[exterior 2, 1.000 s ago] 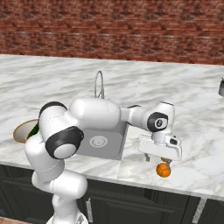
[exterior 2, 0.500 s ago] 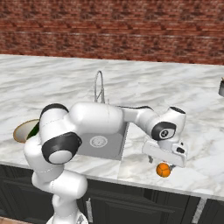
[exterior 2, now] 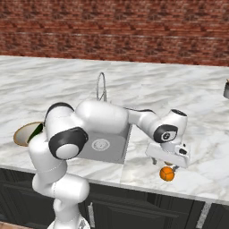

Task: There is a mixed pile of frozen fruits and vegetables on the counter. Locate all the frozen vegetables and place the items in a bowl on the counter. Take all the frozen fruits and defrost them in a running sink.

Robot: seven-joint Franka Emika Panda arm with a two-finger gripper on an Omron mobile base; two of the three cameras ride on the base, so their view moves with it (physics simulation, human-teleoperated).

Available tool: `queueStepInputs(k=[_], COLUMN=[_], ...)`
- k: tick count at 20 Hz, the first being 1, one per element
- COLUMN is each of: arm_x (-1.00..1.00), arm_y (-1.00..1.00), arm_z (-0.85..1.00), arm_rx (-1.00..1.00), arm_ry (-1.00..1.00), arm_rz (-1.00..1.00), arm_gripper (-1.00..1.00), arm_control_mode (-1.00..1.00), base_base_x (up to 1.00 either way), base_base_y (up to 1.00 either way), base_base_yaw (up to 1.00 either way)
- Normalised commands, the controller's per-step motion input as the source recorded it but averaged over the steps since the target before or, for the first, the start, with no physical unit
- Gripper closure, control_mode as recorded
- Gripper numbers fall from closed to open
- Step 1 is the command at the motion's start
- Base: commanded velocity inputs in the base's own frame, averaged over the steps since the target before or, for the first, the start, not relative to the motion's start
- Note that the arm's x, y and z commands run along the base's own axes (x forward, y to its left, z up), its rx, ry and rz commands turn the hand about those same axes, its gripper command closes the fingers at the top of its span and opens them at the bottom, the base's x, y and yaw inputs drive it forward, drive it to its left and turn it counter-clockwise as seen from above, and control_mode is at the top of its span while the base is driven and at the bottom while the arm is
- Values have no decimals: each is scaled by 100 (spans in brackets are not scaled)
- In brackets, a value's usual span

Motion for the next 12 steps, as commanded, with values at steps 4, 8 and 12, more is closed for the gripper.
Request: queueStepInputs(k=[4,8,12], arm_x=[11,8,21], arm_y=[-29,-24,0], arm_z=[-32,-28,-8], arm_rx=[-3,-1,3], arm_ry=[2,1,-4], arm_rz=[0,0,0], arm_gripper=[-100,-100,-100], arm_control_mode=[-100,-100,-100], base_base_x=[0,0,0], base_base_y=[0,0,0], base_base_yaw=[0,0,0])
